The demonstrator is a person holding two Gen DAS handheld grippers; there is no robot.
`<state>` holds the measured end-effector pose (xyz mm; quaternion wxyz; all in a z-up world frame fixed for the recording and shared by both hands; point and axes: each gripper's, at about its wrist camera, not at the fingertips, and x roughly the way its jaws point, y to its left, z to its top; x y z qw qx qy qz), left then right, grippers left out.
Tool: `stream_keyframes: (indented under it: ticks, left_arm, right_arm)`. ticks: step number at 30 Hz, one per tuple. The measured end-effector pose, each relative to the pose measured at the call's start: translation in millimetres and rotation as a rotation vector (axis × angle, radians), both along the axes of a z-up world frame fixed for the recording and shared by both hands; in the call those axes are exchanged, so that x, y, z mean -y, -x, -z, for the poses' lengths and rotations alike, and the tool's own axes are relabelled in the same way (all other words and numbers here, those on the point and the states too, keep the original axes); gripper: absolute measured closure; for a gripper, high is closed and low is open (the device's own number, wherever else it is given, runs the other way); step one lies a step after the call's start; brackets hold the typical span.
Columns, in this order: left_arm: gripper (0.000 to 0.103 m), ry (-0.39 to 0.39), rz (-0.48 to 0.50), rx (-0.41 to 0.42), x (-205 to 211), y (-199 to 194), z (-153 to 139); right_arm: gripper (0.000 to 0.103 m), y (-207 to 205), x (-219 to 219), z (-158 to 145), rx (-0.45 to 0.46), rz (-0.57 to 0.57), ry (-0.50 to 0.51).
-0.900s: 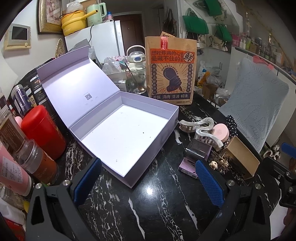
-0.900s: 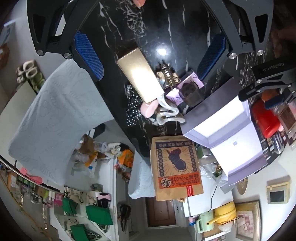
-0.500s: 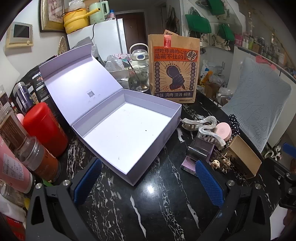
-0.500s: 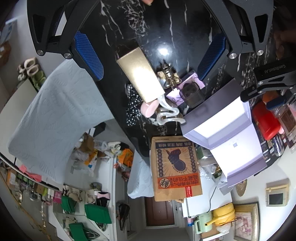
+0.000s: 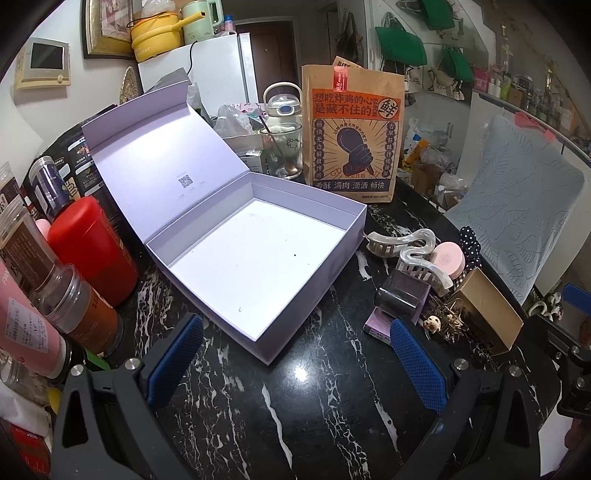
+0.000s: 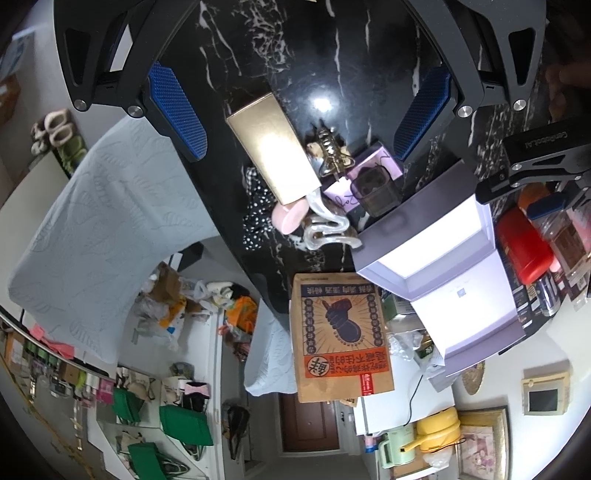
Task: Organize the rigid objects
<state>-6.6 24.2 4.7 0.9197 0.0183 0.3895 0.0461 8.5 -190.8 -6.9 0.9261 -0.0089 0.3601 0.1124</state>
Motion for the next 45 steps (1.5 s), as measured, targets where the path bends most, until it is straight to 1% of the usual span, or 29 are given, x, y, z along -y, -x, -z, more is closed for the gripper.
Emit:
stream_keyframes:
  ticks: [3,8,11,13,15,23,29,31,34,39,45]
  left_arm:
    - [0.000,0.003,-0.002,0.000,-0.3,0.2,-0.3]
    - [0.000,0.006,0.002,-0.005,0.1,0.8,0.5]
    - [0.000,0.007,0.004,-0.003,0.4,1.3,0.2]
    - [0.000,0.009,0.005,-0.003,1.0,2.2,0.0]
    - [0.000,0.009,0.007,-0.002,1.1,2.5,-0.7]
    - [0.000,0.012,0.012,0.006,3.1,3.1,-2.7]
    - [0.000,0.055,0.030,0.025,5.0,5.3,-4.3]
    - [0.000,0.071,0.050,0.028,6.4,5.3,-1.6]
    - [0.000,0.089,0.068,0.007,7.6,2.9,6.1]
    - [0.000,0.124,0.080,-0.013,7.7,2.3,18.8]
    - [0.000,0.133,0.099,-0.025,8.7,-1.0,29.7]
  right_arm:
    - [0.000,0.2,0.3,-0.2,-0.001,-0.004,-0.009]
    - [0.000,-0.4,-2.0,0.9,0.012,-0.005,0.035]
    - [0.000,-0.2,-2.1,0.9,0.021,-0.003,0.041]
    - [0.000,0.7,-0.4,1.3,0.002,-0.002,-0.003]
    - [0.000,1.7,0.3,1.5,-0.004,-0.003,-0.018]
    - [0.000,5.8,2.9,0.0,0.018,0.005,-0.021]
    - [0.000,6.7,6.6,-0.1,0.020,0.017,-0.041]
    - [0.000,8.9,8.6,0.9,0.024,0.016,-0.048]
    - [0.000,8.4,9.0,4.8,0.018,0.000,-0.057]
    - [0.000,3.0,5.9,13.5,0.004,-0.029,-0.041]
    - [0.000,-4.6,1.7,27.8,-0.004,-0.047,-0.046]
